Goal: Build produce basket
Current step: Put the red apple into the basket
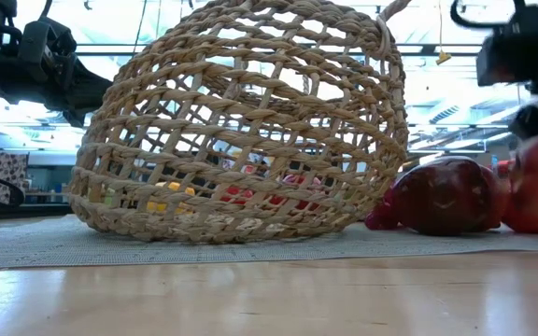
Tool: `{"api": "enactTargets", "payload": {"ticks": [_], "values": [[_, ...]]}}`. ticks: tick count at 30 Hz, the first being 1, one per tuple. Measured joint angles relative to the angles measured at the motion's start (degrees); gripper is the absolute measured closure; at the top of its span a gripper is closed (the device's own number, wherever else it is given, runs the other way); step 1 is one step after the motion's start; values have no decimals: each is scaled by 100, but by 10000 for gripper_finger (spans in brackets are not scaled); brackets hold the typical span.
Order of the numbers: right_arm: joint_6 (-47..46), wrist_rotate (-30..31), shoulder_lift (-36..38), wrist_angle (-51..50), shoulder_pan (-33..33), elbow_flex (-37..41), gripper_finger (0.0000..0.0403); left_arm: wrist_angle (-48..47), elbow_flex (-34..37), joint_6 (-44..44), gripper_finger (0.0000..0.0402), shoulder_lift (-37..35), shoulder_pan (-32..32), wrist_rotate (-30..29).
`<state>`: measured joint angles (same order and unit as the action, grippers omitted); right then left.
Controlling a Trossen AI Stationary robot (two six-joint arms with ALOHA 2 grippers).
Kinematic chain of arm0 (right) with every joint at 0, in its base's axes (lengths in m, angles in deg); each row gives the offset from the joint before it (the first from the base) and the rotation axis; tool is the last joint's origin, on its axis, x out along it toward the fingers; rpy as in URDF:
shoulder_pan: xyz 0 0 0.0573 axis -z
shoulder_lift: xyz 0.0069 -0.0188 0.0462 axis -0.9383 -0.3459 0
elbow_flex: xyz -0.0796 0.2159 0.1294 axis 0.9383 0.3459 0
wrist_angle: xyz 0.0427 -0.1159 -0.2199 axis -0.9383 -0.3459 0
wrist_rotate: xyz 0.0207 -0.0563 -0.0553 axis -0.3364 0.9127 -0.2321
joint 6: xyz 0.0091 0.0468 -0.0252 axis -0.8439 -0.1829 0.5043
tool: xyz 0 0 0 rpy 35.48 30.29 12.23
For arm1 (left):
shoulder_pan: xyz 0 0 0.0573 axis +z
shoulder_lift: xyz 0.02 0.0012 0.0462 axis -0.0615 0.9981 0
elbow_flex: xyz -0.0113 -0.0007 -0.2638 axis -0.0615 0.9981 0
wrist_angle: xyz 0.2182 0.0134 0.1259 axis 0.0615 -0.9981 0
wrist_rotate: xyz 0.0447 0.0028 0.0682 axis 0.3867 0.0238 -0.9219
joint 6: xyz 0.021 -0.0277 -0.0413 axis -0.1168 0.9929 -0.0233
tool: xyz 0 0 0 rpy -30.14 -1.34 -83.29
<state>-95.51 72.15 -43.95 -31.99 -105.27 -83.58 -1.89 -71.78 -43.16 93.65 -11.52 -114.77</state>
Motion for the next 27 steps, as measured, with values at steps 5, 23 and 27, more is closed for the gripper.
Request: {"api": "enactTargets", "payload": {"ticks": [5, 23, 27], "values": [[286, -419, 360, -14, -123, -523, 63, -2, 0, 1, 361, 0, 0, 0], [2285, -150, 1651, 520, 75, -2517, 56, -2, 0, 0, 361, -1, -1, 0], [3857, 777, 1539, 617, 494, -3094, 55, -2, 0, 0, 365, 0, 0, 0]]}}
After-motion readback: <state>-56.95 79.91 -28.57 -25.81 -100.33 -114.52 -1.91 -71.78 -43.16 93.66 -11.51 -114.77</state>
